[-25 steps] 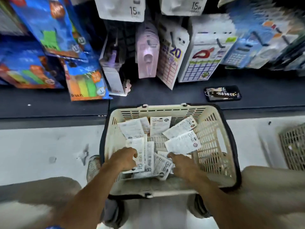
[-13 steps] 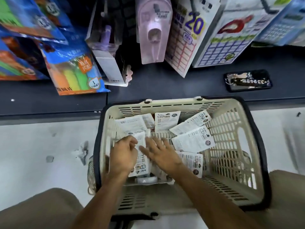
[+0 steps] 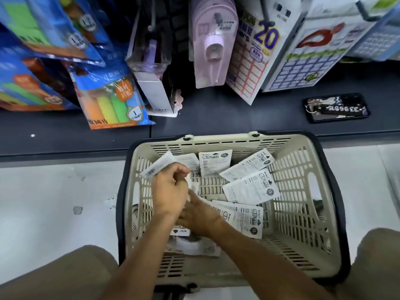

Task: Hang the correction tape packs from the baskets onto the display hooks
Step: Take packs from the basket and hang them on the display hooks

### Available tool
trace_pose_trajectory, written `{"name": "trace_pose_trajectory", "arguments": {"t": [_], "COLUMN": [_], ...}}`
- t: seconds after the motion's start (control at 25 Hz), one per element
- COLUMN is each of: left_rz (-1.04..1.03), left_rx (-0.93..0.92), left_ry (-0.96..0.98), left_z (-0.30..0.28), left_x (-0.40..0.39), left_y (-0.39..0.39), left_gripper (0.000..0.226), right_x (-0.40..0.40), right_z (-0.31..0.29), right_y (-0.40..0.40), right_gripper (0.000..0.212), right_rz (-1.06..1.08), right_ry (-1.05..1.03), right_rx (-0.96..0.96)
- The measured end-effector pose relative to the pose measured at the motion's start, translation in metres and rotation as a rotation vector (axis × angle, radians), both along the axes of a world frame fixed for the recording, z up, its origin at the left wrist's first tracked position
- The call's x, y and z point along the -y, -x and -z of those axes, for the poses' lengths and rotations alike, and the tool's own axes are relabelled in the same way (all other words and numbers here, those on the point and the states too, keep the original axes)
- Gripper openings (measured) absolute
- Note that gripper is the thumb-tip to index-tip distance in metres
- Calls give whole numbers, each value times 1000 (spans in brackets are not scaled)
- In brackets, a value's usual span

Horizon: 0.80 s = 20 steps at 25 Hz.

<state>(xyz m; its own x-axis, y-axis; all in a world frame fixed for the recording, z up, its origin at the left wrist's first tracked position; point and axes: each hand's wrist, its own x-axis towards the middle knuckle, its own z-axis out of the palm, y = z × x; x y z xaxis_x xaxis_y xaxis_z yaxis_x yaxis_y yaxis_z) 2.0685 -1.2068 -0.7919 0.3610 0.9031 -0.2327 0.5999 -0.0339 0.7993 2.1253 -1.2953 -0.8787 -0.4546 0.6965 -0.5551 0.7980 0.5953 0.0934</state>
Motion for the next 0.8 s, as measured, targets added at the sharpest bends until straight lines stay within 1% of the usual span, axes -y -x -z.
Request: {"name": "trace_pose_trajectory", "arguments": {"t": [0.04,0.12,0.16,0.24,0.28,0.32,0.4,0.44,0.48,0.52,0.56,0.6,0.64,0.68,0.72,0.76,0.8], "left_rz": [-19,-68,-98,-162,-170,-170,-157,-125,-84,6,138,252,317,343,335,284,197], "left_rx": [16,35,46,124,176,214,271,287,267,239,193,145,117,127,163,188,188], "left_ry": [0,-1,1,38,63,102,218,302,360,448,537,624,698,766,811,815,773], "left_z": [0,3,2,2,1,-4,-15,-22,-26,-28,-28,-26,-23,-23,-21,-21,-20], "left_x": [-2,-6,-7,-13,-16,-19,-22,-20,-18,-15,-10,-4,2,8,14,18,20], "left_y": [2,8,11,13,12,8,2,-1,-1,1,3,4,5,3,1,-1,-2], "left_gripper": [51,54,54,56,57,58,51,41,24,5,27,53,69,71,64,53,40], "right_x": [1,-6,-12,-23,-26,-26,-15,-5,7,17,25,29,30,29,26,23,20], "right_z": [-2,-10,-16,-23,-32,-40,-55,-65,-73,-80,-84,-90,-95,-99,-104,-110,-115], "right_y": [-4,-15,-19,-23,-27,-39,-77,-97,-116,-130,-138,-140,-138,-132,-125,-117,-107], "right_gripper": [60,43,38,32,28,26,19,13,11,19,27,31,31,31,35,41,48], "right_rz": [-4,13,91,303,430,628,1144,1414,1668,1885,2041,2138,2189,2222,2243,2229,2192], "right_ry": [-43,-215,-228,-110,-83,-54,35,91,134,147,143,143,147,156,201,277,324], "right_rx": [-89,-248,-335,-517,-617,-764,-1162,-1328,-1469,-1607,-1720,-1807,-1856,-1871,-1892,-1940,-1983]}}
